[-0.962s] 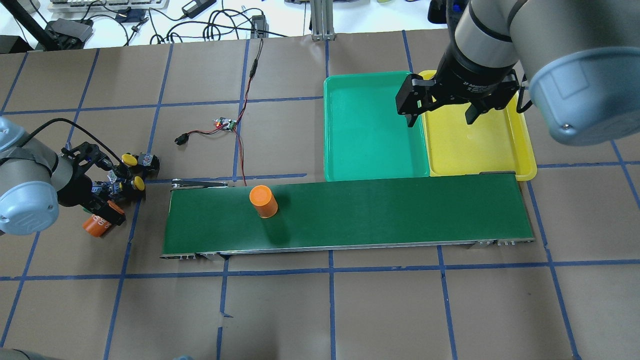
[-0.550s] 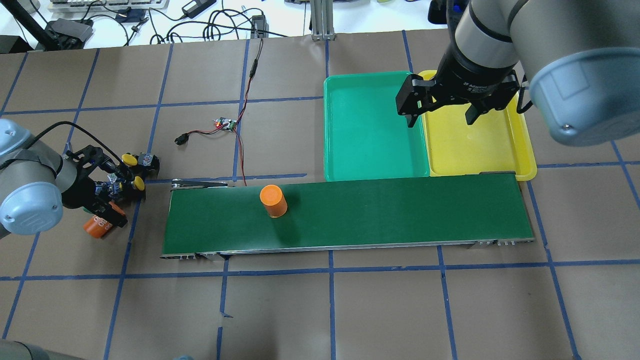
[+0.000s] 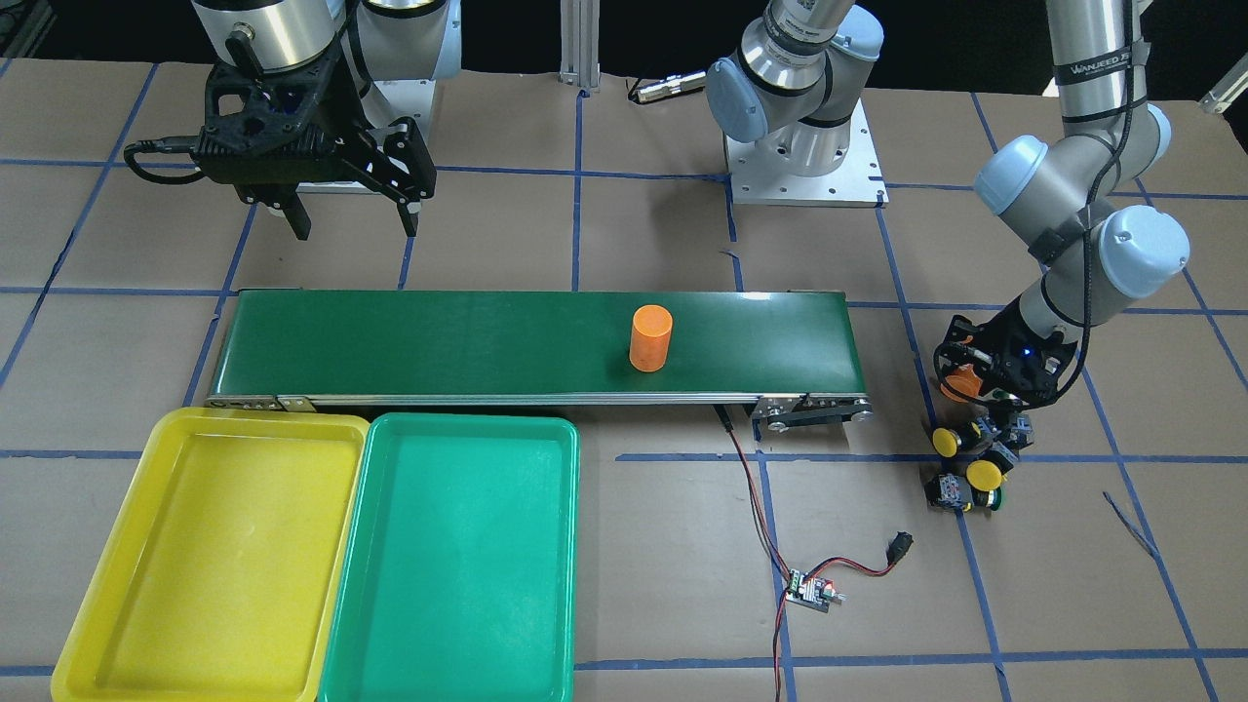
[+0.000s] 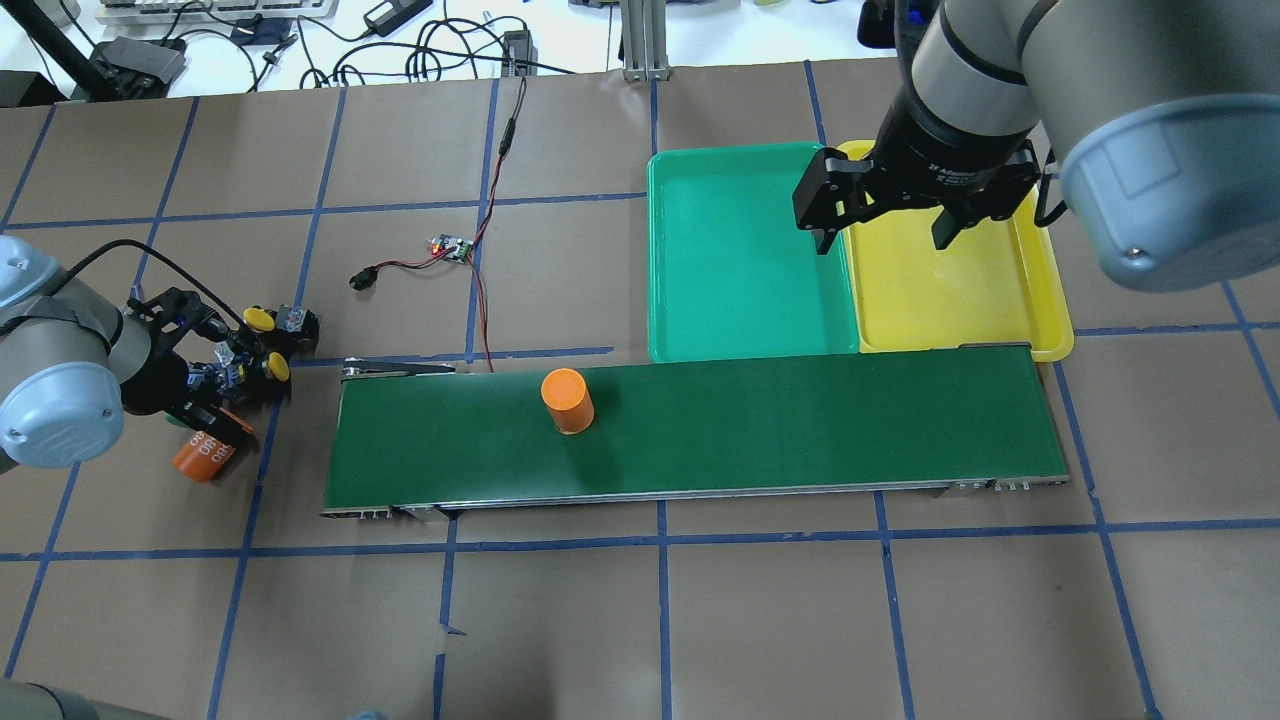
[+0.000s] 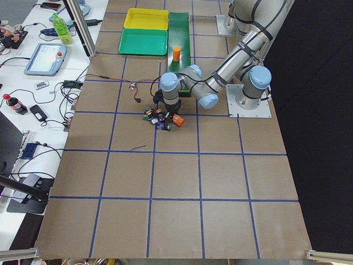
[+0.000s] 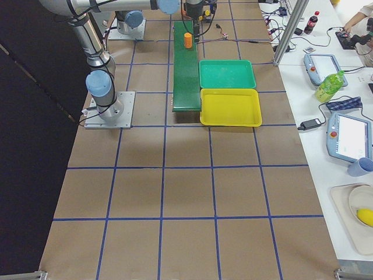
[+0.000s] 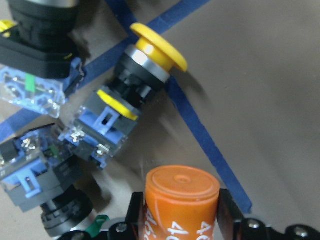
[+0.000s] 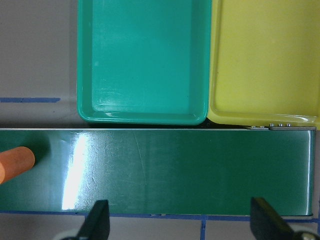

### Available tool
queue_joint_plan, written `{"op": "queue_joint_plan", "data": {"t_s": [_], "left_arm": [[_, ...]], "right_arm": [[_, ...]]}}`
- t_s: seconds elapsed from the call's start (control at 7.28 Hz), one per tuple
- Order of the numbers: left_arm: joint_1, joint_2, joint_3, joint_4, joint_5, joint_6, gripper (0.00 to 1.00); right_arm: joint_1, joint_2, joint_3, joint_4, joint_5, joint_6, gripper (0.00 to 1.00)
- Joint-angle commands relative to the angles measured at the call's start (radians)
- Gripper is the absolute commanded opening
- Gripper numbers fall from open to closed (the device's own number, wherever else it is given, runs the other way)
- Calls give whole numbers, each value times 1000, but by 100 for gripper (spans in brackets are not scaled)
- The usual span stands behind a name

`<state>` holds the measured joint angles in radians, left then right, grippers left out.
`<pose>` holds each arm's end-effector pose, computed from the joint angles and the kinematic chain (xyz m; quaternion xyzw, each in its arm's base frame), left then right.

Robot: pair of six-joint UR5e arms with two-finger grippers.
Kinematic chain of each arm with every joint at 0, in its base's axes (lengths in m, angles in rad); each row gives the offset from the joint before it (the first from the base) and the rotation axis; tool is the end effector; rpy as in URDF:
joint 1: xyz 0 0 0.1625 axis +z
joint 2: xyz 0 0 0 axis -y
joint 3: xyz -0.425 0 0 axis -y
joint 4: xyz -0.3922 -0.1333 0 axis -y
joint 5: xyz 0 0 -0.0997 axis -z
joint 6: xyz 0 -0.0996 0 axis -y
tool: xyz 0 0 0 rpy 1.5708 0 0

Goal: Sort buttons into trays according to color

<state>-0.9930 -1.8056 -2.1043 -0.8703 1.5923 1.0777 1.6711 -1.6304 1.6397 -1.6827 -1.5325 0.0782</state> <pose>0.1488 -0.4684 0.1972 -0.2476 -0.9682 -0.0308 0.0177 0.1841 -0.4601 0.4943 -0.0120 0.9984 -0.0494 0.0236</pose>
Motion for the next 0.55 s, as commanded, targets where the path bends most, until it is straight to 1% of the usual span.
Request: {"op": "queue_joint_plan", "data": {"t_s": [0.0,0.14,0.41], "left_arm": [[-9,31,36,-12,3,-184,0],[-10,38,59,-32,8,-271,0],[-19,42,78,-33,-2,-506,0]], "right_arm": [[-1,1,0,0,0,0,100],[-1,1,0,0,0,0,100],[-1,1,2,-2,0,0,100]]}}
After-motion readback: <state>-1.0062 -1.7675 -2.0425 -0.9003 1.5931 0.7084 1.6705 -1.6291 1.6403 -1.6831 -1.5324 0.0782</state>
